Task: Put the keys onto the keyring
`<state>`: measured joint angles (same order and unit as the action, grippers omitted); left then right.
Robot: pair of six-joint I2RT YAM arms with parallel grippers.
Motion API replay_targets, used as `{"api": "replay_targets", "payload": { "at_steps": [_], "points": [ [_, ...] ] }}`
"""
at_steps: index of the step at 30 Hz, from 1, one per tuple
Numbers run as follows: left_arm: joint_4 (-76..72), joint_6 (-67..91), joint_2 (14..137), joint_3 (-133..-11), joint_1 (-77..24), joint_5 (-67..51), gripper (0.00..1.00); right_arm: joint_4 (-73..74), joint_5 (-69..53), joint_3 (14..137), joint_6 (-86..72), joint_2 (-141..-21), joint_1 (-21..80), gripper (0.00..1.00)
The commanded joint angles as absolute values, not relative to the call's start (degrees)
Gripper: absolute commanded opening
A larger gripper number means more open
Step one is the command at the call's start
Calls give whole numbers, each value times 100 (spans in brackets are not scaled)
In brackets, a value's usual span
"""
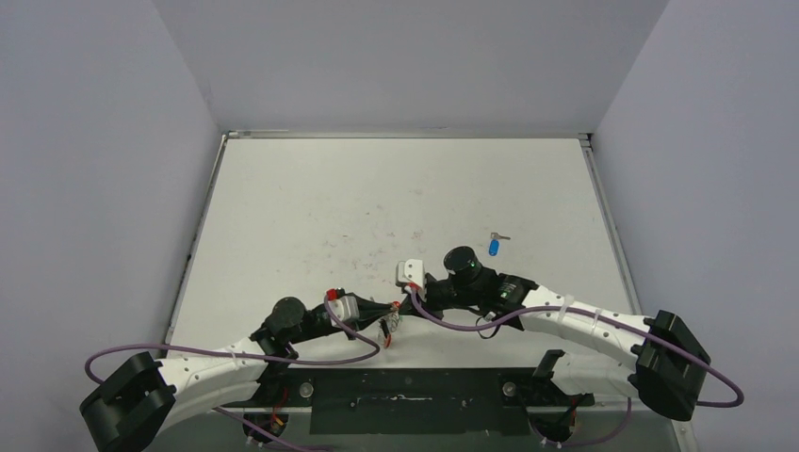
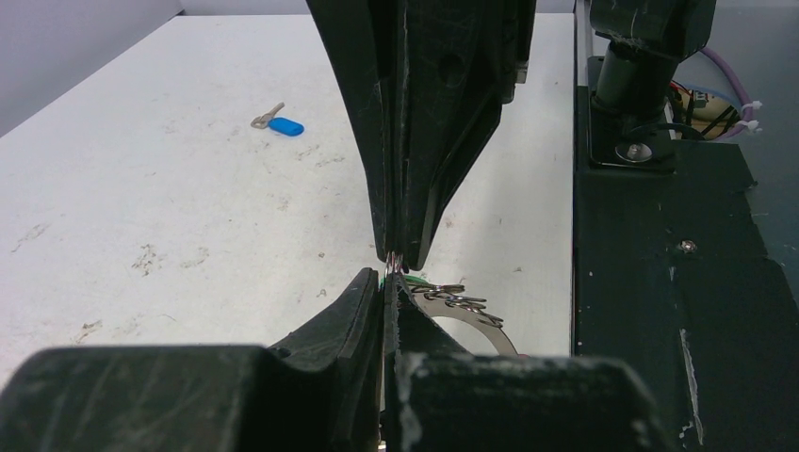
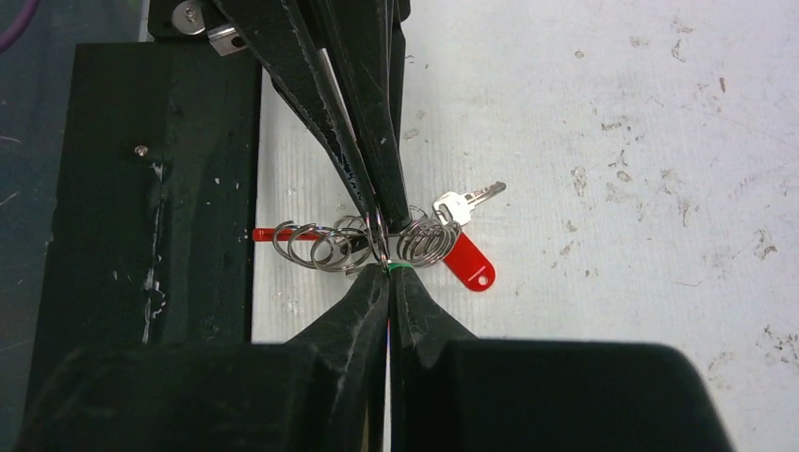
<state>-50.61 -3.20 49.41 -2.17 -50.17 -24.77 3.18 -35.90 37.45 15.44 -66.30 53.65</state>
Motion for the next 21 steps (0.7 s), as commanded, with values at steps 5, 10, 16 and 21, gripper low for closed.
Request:
{"api": "replay_targets", "payload": {
  "at_steps": [5, 10, 16, 21],
  "points": [
    [-5524, -237, 4826, -227, -5041, -2431, 0, 44, -3450, 3898, 1545, -6865, 5353, 0],
    [-5520, -255, 4809, -219, -5036, -2400, 0, 253, -3125, 3934, 1564, -6965, 5353, 0],
    [-5515, -250, 4816, -209, -5036, -2399, 0, -110, -3118, 3771, 1506, -6610, 5357, 29],
    [-5489, -246, 4782, -211, -5038, -2384, 0, -706, -3179, 3452, 1481, -6151, 5353, 52]
  ]
}}
